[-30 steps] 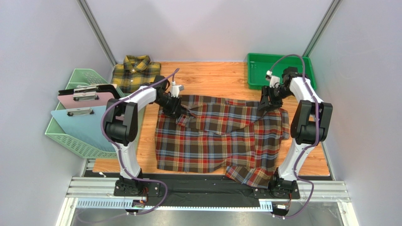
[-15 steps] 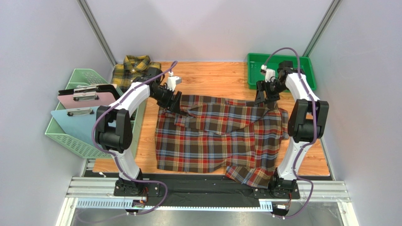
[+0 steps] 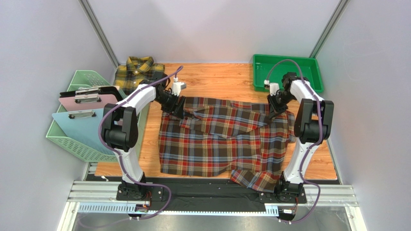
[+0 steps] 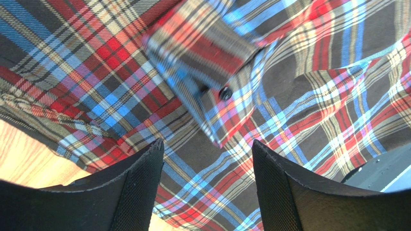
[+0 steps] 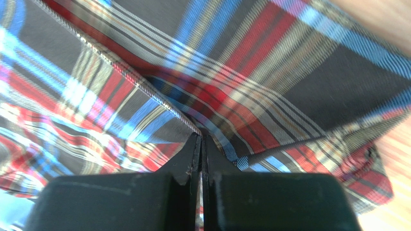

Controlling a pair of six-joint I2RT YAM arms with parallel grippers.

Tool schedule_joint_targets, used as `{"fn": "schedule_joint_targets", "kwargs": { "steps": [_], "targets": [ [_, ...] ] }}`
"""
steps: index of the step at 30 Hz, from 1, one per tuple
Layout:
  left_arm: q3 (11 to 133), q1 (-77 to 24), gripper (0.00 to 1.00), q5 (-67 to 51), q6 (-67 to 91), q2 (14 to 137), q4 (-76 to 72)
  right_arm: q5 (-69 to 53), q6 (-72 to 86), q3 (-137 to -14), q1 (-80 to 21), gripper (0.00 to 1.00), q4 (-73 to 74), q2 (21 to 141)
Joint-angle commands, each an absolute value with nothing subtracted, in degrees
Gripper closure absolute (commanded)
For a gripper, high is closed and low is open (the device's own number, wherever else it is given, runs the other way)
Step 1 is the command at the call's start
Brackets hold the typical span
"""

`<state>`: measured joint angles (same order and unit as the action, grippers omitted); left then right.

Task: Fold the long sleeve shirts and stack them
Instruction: Fold the shirt

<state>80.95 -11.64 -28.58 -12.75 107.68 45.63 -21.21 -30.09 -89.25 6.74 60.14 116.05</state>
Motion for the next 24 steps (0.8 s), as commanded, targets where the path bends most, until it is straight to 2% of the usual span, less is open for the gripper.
{"fn": "schedule_joint_targets", "kwargs": {
  "steps": [1, 3, 4, 5, 8, 12, 15, 20, 24],
  "targets": [
    [81.21, -11.95, 0.29, -27.25, -12.22, 106.61, 45.62, -16.0, -35.33, -88.07, 8.44, 1.0, 59.77, 113.64],
    [81.39, -11.87, 0.3, -26.37, -12.22, 106.87, 45.7, -14.77, -35.25, -87.63, 8.44, 1.0, 59.07, 113.91],
    [81.56, -11.87, 0.3, -26.19, -12.39, 106.53, 45.7, -14.42, -34.37, -87.71, 8.44, 0.97, 58.54, 113.99],
    [81.56, -11.87, 0.3, -26.1, -12.74, 106.18, 45.96, -14.24, -33.93, -88.24, 8.35, 0.8, 58.88, 113.99],
    [81.04, -12.3, 0.3, -24.89, -14.41, 103.99, 47.36, -14.06, -32.26, -90.09, 8.44, 0.55, 61.52, 111.98],
    [79.55, -14.58, 0.3, -20.31, -17.05, 101.6, 51.23, -13.54, -32.6, -86.67, 8.62, 0.52, 62.49, 101.64],
    [77.79, -14.94, 0.31, -17.85, -17.32, 101.86, 53.52, -13.45, -34.1, -81.58, 8.09, 0.54, 63.28, 98.44],
    [76.64, -15.29, 0.33, -13.9, -18.1, 105.9, 54.14, -12.48, -33.93, -75.33, 7.65, 0.57, 59.95, 100.45],
    [79.09, -15.21, 0.43, -12.57, -18.37, 109.94, 55.28, -9.77, -34.01, -73.39, 7.12, 0.59, 54.85, 105.1]
  ]
}}
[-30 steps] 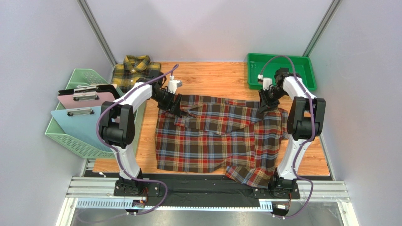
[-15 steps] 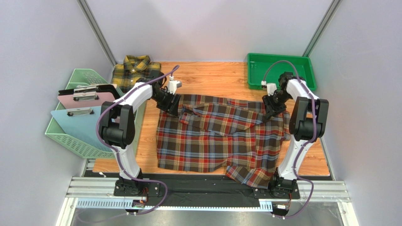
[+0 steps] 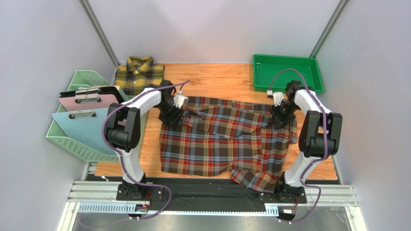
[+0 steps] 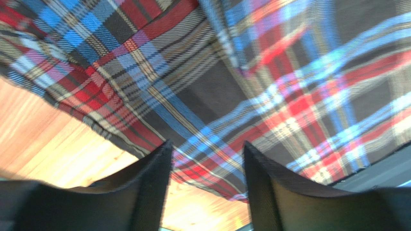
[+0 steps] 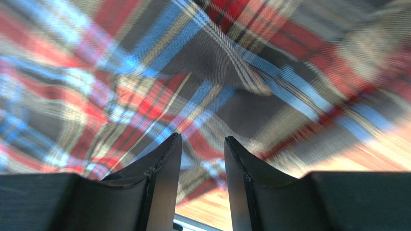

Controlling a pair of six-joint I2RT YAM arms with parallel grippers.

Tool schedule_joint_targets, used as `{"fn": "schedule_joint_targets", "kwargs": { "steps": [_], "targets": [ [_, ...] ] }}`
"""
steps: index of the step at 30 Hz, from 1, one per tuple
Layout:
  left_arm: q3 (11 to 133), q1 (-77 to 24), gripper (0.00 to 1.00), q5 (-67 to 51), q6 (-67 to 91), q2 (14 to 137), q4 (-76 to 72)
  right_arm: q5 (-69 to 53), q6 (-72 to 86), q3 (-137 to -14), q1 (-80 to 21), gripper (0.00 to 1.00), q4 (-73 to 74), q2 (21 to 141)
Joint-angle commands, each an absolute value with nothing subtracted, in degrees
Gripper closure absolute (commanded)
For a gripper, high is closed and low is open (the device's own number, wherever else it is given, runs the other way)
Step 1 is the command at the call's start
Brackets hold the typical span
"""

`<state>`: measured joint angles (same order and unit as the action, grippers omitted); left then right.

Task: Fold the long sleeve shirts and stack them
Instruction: Fold the shirt

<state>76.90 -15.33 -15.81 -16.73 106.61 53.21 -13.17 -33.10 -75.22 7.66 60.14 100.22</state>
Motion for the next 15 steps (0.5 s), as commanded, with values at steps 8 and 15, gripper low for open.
{"fn": "schedule_joint_targets", "kwargs": {
  "steps": [8, 15],
  "targets": [
    [92.18, -12.75, 0.62, -10.11, -19.42, 121.71, 61.51, -6.5, -34.37, -82.25, 5.89, 0.61, 50.8, 115.56],
    [114.93, -9.32, 0.64, -9.06, -20.12, 135.08, 69.69, -6.59, -31.91, -95.7, 4.04, 0.6, 53.69, 124.45]
  ]
}}
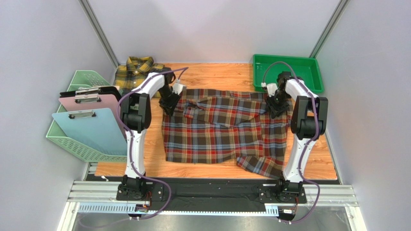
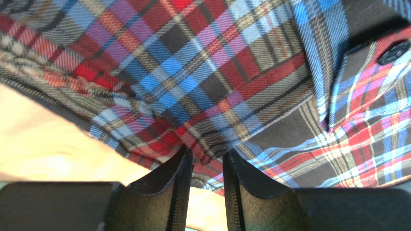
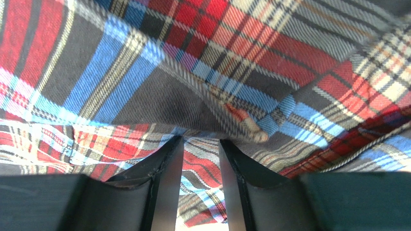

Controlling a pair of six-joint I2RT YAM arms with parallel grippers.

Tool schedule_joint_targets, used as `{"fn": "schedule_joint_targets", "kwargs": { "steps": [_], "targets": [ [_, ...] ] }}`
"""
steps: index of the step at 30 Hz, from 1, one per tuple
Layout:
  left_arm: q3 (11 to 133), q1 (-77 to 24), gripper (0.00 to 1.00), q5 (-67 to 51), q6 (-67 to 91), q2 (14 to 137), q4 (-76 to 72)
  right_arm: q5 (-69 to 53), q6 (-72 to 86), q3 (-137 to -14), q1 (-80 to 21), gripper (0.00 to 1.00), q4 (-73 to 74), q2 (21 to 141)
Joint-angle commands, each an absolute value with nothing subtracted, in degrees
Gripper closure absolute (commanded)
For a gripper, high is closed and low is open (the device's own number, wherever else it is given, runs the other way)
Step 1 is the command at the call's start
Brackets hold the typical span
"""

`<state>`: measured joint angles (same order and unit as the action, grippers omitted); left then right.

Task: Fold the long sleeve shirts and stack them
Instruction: Fold the shirt

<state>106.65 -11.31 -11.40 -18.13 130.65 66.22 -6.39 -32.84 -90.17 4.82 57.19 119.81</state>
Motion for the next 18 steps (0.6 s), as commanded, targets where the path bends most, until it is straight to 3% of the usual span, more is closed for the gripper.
{"fn": "schedule_joint_targets", "kwargs": {
  "steps": [1, 5, 13, 18],
  "targets": [
    [116.27, -9.23, 0.65, -8.53, -20.47, 136.57, 70.48, -6.94, -31.9, -96.58, 4.04, 0.59, 54.48, 124.45],
    [115.15, -8.88, 0.65, -11.32, -20.65, 132.38, 68.65, -8.17, -34.62, -95.9, 4.3, 0.57, 59.14, 119.2],
    [89.15, -11.68, 0.41, -26.35, -30.56, 106.2, 64.07, -15.81, -46.75, -77.1, 5.27, 0.54, 67.49, 97.05],
    [70.16, -13.44, 0.36, -27.42, -38.22, 92.14, 61.53, -17.32, -58.25, -62.08, 5.36, 0.53, 70.05, 80.27]
  ]
}}
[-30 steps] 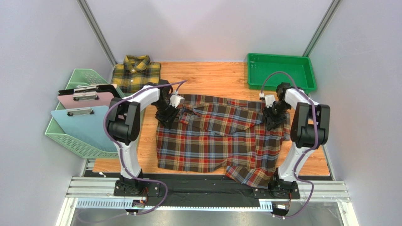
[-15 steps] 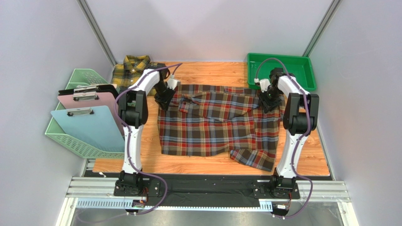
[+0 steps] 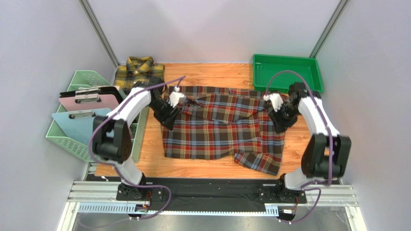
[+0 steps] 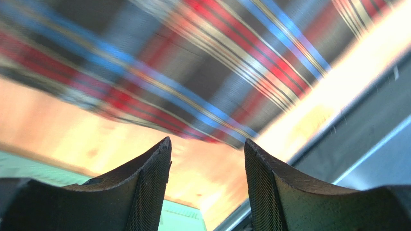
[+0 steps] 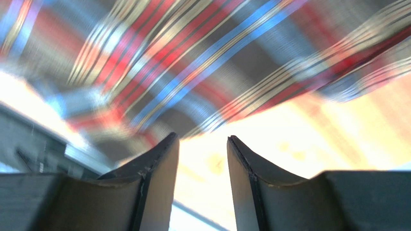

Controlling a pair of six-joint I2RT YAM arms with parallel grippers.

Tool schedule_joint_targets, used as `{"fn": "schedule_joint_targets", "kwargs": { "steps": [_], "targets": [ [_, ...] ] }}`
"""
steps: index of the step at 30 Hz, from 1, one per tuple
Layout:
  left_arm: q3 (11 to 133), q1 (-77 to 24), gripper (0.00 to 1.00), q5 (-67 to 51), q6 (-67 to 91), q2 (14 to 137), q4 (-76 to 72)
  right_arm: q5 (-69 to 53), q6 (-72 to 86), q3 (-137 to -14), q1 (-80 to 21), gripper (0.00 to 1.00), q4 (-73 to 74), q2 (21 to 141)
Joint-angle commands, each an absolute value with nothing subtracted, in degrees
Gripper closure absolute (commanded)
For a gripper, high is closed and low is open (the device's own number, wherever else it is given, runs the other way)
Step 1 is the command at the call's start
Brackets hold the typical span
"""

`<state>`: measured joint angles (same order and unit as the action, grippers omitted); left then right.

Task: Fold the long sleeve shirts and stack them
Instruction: Fold the shirt

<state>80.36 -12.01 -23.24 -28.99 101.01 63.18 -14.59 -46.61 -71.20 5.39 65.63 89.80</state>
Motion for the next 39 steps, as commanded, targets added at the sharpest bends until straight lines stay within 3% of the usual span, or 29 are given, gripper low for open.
{"fn": "schedule_joint_targets", "kwargs": {
  "steps": [1, 6, 9, 16, 22, 29, 32, 33, 34, 39],
  "targets": [
    [67.87, -13.88, 0.36, -26.99, -40.32, 90.46, 61.09, -17.23, -62.97, -57.18, 5.54, 0.53, 70.14, 77.9],
    [57.32, -15.81, 0.38, -25.14, -44.03, 82.54, 58.8, -18.81, -73.46, -45.19, 5.62, 0.53, 72.86, 62.7],
    [53.01, -18.19, 0.38, -22.77, -45.96, 80.08, 56.88, -17.5, -74.28, -39.74, 5.19, 0.53, 71.3, 59.86],
    [49.31, -19.78, 0.36, -19.6, -47.99, 80.15, 54.23, -12.31, -77.69, -34.81, 0.71, 0.43, 66.19, 63.54],
    [48.69, -19.86, 0.36, -18.46, -48.52, 80.07, 52.39, -11.96, -79.8, -31.92, -6.83, 0.44, 63.38, 64.95],
    [46.32, -21.09, 0.38, -18.81, -50.53, 76.39, 52.21, -10.9, -75.15, -32.08, -11.25, 0.67, 60.12, 68.82],
    [43.87, -24.16, 0.38, -17.32, -53.17, 73.84, 52.21, -10.46, -73.92, -31.56, -11.25, 0.83, 59.68, 67.59],
    [43.34, -25.04, 0.38, -16.79, -54.13, 73.13, 52.12, -10.2, -73.22, -31.38, -11.34, 0.95, 59.42, 67.15],
    [42.55, -26.35, 0.38, -16.0, -54.4, 72.52, 52.03, -9.93, -72.6, -31.12, -11.34, 1.0, 59.15, 65.67],
    [42.01, -28.03, 0.39, -15.82, -54.41, 70.4, 51.68, -9.66, -70.84, -33.12, -10.11, 1.0, 62.66, 59.43]
  ]
}}
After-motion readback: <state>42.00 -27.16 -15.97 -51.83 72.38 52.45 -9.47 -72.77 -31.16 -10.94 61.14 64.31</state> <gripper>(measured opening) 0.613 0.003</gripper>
